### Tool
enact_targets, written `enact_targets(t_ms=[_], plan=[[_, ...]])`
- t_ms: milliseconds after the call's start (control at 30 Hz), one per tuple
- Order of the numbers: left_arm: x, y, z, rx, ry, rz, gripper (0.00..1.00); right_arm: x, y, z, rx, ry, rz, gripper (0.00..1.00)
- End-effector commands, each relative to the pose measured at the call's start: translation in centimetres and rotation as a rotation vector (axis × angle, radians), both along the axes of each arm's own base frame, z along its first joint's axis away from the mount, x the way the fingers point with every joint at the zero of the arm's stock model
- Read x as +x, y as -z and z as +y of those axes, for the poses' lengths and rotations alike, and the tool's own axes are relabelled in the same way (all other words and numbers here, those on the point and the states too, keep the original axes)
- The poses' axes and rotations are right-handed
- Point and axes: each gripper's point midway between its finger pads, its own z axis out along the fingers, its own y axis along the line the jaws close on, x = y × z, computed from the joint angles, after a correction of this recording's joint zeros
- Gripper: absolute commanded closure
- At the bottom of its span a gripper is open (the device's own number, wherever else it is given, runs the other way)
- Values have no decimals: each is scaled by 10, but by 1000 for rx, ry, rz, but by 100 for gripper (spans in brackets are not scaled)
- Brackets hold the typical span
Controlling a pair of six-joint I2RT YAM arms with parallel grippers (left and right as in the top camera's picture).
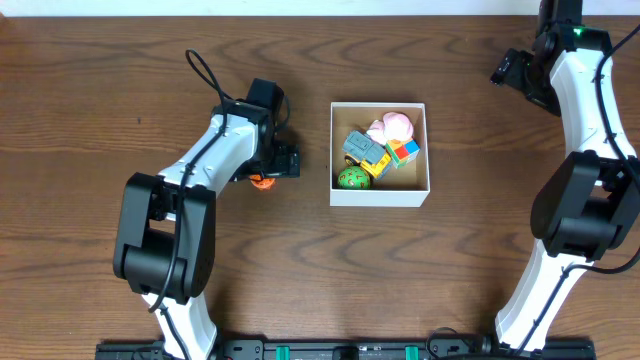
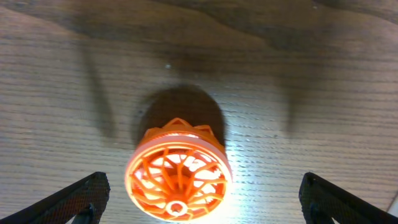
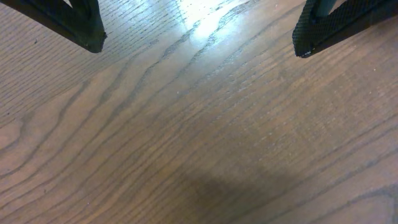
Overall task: Pack container
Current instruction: 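Lower the left gripper and grasp the orange spiky ball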
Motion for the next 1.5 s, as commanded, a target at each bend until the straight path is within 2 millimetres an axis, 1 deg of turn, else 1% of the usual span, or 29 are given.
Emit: enact_targets(t_ms=[0,233,567,967,1067,1200,1300,1400,1467], plan=[[1,3,13,29,-26,5,2,-2,-4,-2,-9,18,-7,1],[2,4,17,30,-37,9,2,-2,-4,-2,-9,18,-7,1],[-4,19,18,41,-36,54,2,-2,-4,-2,-9,18,-7,1],[-3,19,18,40,-37,51,1,-2,-4,-2,-9,18,-7,1],[-3,19,18,40,-37,51,6,-2,-4,-2,-9,18,-7,1],[-3,19,18,40,-37,51,19,-2,-4,-2,-9,18,-7,1],[-3,19,18,40,-37,51,23,-2,-4,-2,-9,18,-7,1],[-3,19,18,40,-37,51,30,-2,-4,-2,-9,18,-7,1],[-3,19,18,40,-37,50,31,-2,-4,-2,-9,18,-7,1]])
